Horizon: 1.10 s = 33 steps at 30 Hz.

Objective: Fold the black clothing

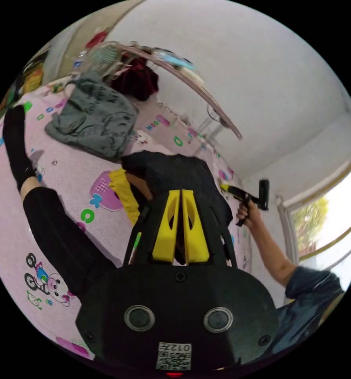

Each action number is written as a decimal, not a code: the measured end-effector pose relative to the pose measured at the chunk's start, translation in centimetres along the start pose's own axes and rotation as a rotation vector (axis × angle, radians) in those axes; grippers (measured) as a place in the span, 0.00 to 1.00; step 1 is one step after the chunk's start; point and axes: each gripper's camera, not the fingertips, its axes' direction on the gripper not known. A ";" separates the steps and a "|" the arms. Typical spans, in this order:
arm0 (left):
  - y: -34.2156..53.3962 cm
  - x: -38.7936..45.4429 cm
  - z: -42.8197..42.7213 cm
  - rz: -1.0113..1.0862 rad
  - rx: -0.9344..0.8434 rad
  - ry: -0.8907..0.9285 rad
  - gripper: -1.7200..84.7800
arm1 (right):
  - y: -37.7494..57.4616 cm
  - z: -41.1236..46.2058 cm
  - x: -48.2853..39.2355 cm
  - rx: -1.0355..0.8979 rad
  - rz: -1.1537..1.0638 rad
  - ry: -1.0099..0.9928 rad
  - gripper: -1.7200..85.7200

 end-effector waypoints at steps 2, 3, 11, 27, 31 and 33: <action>-1.9 -3.4 -0.1 -0.103 -0.020 0.052 0.06 | -0.4 0.2 -1.3 -0.011 -0.042 -0.036 0.07; -2.4 -4.5 0.1 -0.130 -0.034 0.073 0.06 | -0.4 0.7 -2.1 -0.025 -0.069 -0.045 0.08; -6.9 -11.4 4.8 -0.380 -0.082 0.270 0.12 | 2.6 1.8 -3.1 -0.013 -0.089 -0.107 0.09; -11.5 -5.8 3.9 -0.157 0.030 0.144 0.08 | 7.0 3.2 -0.3 -0.069 -0.079 0.007 0.01; -10.5 -3.7 1.1 -0.221 0.085 0.146 0.07 | 7.8 -0.3 -0.2 0.033 -0.060 0.042 0.03; -9.6 -2.5 -1.1 -0.223 0.134 0.157 0.07 | 8.7 -1.3 0.5 0.058 -0.032 0.089 0.06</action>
